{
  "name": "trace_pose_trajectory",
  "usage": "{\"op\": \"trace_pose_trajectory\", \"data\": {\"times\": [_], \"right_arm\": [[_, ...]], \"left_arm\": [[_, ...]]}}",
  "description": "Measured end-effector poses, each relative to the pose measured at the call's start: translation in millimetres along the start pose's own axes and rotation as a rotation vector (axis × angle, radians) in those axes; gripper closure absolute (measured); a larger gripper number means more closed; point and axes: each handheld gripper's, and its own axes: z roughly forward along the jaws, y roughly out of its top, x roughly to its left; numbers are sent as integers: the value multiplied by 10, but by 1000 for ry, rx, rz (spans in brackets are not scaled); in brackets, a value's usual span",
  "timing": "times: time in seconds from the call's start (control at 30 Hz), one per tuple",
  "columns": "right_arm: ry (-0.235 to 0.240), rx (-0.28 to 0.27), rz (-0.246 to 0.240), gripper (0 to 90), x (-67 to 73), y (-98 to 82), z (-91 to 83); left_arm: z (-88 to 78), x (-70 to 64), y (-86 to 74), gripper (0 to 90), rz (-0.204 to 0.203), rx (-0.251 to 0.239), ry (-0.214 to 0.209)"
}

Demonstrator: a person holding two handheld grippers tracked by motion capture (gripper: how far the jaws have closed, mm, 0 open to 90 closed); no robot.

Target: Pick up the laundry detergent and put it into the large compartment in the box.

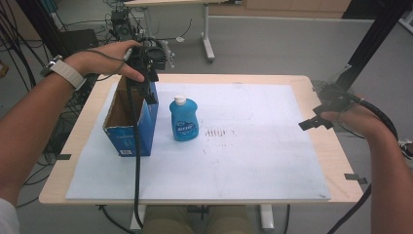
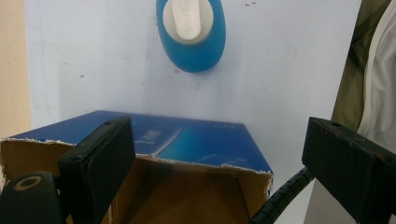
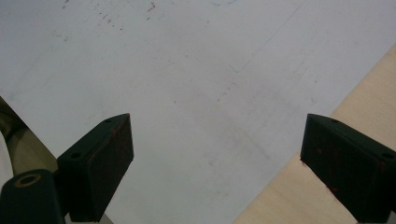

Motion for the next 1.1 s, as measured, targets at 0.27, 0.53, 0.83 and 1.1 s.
{"op": "trace_pose_trajectory", "data": {"times": [0.27,0.53,0.83,1.1], "right_arm": [[-2,-2,-1,96,11,-7,-20],[-5,-8,-1,96,3,-27,-35],[-3,-7,4,96,-3,-56,-26],[-5,-8,7,96,-4,-66,-33]], "left_arm": [[-13,-26,3,94,-5,0,5],[-16,-38,14,94,-8,2,7],[-15,-42,39,93,-9,7,7],[-20,-38,38,93,-12,9,6]]}}
